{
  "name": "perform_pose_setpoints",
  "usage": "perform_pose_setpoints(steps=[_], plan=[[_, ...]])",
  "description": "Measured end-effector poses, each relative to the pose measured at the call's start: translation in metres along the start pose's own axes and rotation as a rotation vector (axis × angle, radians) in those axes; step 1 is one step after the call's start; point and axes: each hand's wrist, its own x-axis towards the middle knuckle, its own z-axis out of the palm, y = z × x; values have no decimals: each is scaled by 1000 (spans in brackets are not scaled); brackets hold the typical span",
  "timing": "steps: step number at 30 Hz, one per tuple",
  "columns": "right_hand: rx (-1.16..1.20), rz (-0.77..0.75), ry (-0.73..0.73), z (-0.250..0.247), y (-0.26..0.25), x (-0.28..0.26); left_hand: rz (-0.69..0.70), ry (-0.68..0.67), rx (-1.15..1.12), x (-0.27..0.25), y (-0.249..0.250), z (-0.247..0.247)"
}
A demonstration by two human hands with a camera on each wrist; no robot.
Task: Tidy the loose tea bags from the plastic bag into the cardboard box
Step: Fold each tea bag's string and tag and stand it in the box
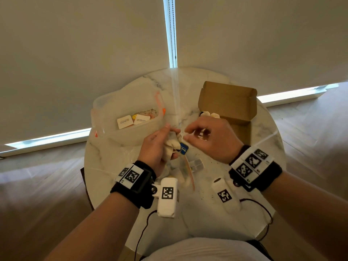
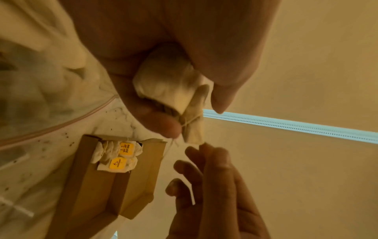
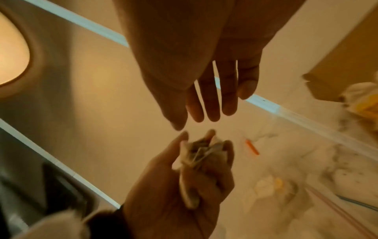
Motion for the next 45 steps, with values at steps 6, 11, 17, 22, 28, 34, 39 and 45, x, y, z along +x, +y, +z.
perform_pose_setpoints(steps=[6, 11, 17, 22, 28, 34, 39, 45], plan=[[-60, -18, -72, 10, -23, -17, -105, -93, -159, -19, 2, -4], [-9, 45, -29, 10, -30, -27, -83, -95, -111, -29, 0, -3], [142, 114, 30, 6, -34, -32, -50, -104, -72, -36, -4, -2], [220, 105, 19, 3, -39, -34, -57, -106, -77, -39, -4, 0], [250, 25, 19, -3, -43, -32, -42, -109, -93, -40, -3, 2], [325, 70, -34, -16, -45, -30, -33, -77, -97, -40, -1, 0], [288, 81, 7, -21, -45, -28, 16, -43, -81, -36, -3, -6], [229, 82, 135, -20, -37, -26, 48, -44, -108, -33, -1, -13]])
